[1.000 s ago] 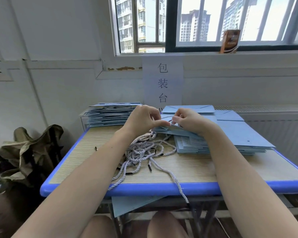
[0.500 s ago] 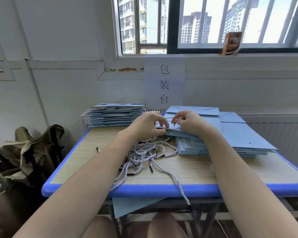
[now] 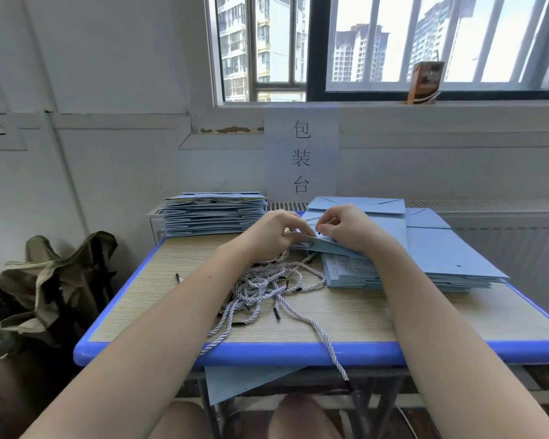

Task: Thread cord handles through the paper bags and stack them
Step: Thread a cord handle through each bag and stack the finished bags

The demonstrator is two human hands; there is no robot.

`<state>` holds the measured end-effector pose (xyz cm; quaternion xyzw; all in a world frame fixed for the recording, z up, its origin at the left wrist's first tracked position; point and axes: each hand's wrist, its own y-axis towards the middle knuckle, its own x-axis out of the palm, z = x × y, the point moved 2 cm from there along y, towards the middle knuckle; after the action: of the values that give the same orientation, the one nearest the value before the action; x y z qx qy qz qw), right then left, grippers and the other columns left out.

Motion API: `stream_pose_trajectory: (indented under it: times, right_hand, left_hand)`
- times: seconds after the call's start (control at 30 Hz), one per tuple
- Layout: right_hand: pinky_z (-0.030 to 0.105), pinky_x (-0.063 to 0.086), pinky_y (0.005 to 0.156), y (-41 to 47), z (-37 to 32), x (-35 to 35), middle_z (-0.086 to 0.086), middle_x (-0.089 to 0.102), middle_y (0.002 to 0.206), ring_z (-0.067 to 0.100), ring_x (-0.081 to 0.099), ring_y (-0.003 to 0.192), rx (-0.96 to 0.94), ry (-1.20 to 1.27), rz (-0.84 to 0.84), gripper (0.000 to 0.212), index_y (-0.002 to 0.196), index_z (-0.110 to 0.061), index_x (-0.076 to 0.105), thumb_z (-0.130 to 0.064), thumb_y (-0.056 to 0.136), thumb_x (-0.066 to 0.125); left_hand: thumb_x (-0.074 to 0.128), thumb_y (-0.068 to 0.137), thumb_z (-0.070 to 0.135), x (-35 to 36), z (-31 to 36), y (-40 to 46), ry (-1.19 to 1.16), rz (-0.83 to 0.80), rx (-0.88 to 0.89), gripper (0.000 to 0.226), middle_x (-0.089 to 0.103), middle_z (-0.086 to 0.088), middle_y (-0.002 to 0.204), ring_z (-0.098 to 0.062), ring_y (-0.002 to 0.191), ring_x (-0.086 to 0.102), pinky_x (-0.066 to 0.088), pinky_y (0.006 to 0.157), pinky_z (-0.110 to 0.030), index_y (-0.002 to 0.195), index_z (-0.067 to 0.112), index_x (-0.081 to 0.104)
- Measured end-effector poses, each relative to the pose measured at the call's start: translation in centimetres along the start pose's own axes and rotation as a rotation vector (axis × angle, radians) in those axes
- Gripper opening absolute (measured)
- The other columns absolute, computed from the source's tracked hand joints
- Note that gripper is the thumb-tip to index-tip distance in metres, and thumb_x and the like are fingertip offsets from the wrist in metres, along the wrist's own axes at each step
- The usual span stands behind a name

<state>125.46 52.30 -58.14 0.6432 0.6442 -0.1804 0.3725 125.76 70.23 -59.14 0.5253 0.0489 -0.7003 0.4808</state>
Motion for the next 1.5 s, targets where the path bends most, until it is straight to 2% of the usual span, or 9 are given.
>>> stream_pose_trajectory:
  times: [0.1, 0.27, 0.57, 0.73, 1.0, 1.1, 1.23, 1.43, 1.5]
  right_hand:
    - [0.023, 0.043, 0.064, -0.3, -0.3, 0.0, -0.005, 0.064, 0.08, 0.01, 0.056, 0.074, -0.012, -0.005, -0.039, 0.006, 0.092, -0.017, 0.071, -0.019, 0.095, 0.066]
    - [0.023, 0.046, 0.066, -0.4, -0.4, -0.1, -0.001, 0.068, 0.08, 0.012, 0.06, 0.077, -0.033, 0.085, -0.003, 0.004, 0.089, -0.017, 0.074, -0.018, 0.091, 0.07]
    - [0.025, 0.047, 0.068, -0.9, -0.7, -0.4, 0.006, 0.074, 0.088, 0.012, 0.061, 0.074, -0.001, 0.23, -0.009, 0.013, 0.096, -0.01, 0.069, -0.013, 0.086, 0.076]
    - [0.02, 0.046, 0.067, -1.2, -0.9, -0.4, 0.002, 0.073, 0.082, 0.009, 0.061, 0.073, -0.043, 0.228, -0.027, 0.008, 0.093, -0.008, 0.07, -0.01, 0.087, 0.074]
    - [0.023, 0.042, 0.065, -1.0, -1.2, -0.4, -0.004, 0.066, 0.082, 0.008, 0.056, 0.075, -0.088, 0.107, -0.022, 0.022, 0.089, -0.016, 0.075, -0.037, 0.09, 0.071]
    - [0.021, 0.044, 0.068, -1.1, -1.4, -0.5, -0.008, 0.071, 0.087, -0.002, 0.058, 0.072, -0.134, 0.117, -0.039, 0.026, 0.089, -0.019, 0.076, -0.044, 0.083, 0.078]
    - [0.024, 0.039, 0.066, -0.8, -1.3, -0.3, -0.005, 0.072, 0.089, -0.014, 0.054, 0.062, -0.18, 0.055, -0.056, 0.014, 0.089, -0.02, 0.077, -0.026, 0.079, 0.084]
    - [0.01, 0.039, 0.057, -0.4, -1.2, 0.1, -0.006, 0.071, 0.081, -0.009, 0.056, 0.065, -0.244, 0.008, 0.098, 0.01, 0.087, -0.017, 0.079, -0.026, 0.087, 0.076]
    - [0.017, 0.038, 0.059, -0.1, -1.2, 0.4, -0.003, 0.071, 0.083, -0.004, 0.054, 0.065, -0.247, 0.019, 0.154, 0.012, 0.089, -0.016, 0.079, -0.026, 0.089, 0.074]
  left_hand:
    - [0.063, 0.096, 0.011, 0.1, 0.1, 0.1, 0.024, 0.035, 0.011, 0.019, 0.064, 0.003, 0.09, -0.014, 0.088, 0.052, 0.039, 0.081, -0.026, 0.104, 0.019, 0.077]
    - [0.06, 0.097, 0.01, -0.1, 0.3, 0.1, 0.034, 0.052, 0.021, 0.02, 0.067, -0.001, 0.093, -0.016, 0.091, 0.051, 0.04, 0.084, -0.029, 0.105, 0.018, 0.077]
    - [0.064, 0.094, 0.012, -0.5, 0.1, 0.0, 0.029, 0.093, -0.02, 0.011, 0.062, 0.012, 0.085, 0.002, 0.08, 0.053, 0.037, 0.07, -0.018, 0.093, 0.017, 0.073]
    - [0.065, 0.091, 0.008, -0.6, 0.1, -0.1, -0.002, 0.108, -0.042, 0.01, 0.069, 0.006, 0.087, -0.012, 0.086, 0.061, 0.047, 0.077, -0.026, 0.09, 0.014, 0.072]
    - [0.064, 0.091, 0.018, -0.7, 0.0, -0.1, 0.053, 0.187, -0.072, 0.009, 0.07, 0.012, 0.086, -0.015, 0.087, 0.064, 0.053, 0.083, -0.041, 0.088, 0.022, 0.072]
    - [0.059, 0.091, 0.024, -1.1, -0.1, -0.1, 0.122, 0.249, -0.104, 0.012, 0.07, 0.01, 0.09, -0.018, 0.089, 0.062, 0.052, 0.081, -0.043, 0.088, 0.028, 0.071]
    - [0.06, 0.094, 0.026, -1.1, -0.4, -0.1, 0.171, 0.29, -0.122, 0.014, 0.071, 0.007, 0.091, -0.018, 0.088, 0.06, 0.051, 0.08, -0.04, 0.089, 0.03, 0.073]
    - [0.068, 0.089, 0.021, -0.8, -0.5, 0.2, 0.094, 0.355, -0.058, 0.004, 0.066, 0.013, 0.084, -0.013, 0.085, 0.062, 0.054, 0.078, -0.041, 0.086, 0.024, 0.07]
    - [0.074, 0.086, 0.015, -1.0, -0.3, 0.3, 0.106, 0.459, -0.02, 0.009, 0.059, 0.008, 0.088, -0.014, 0.084, 0.057, 0.052, 0.076, -0.033, 0.087, 0.018, 0.066]
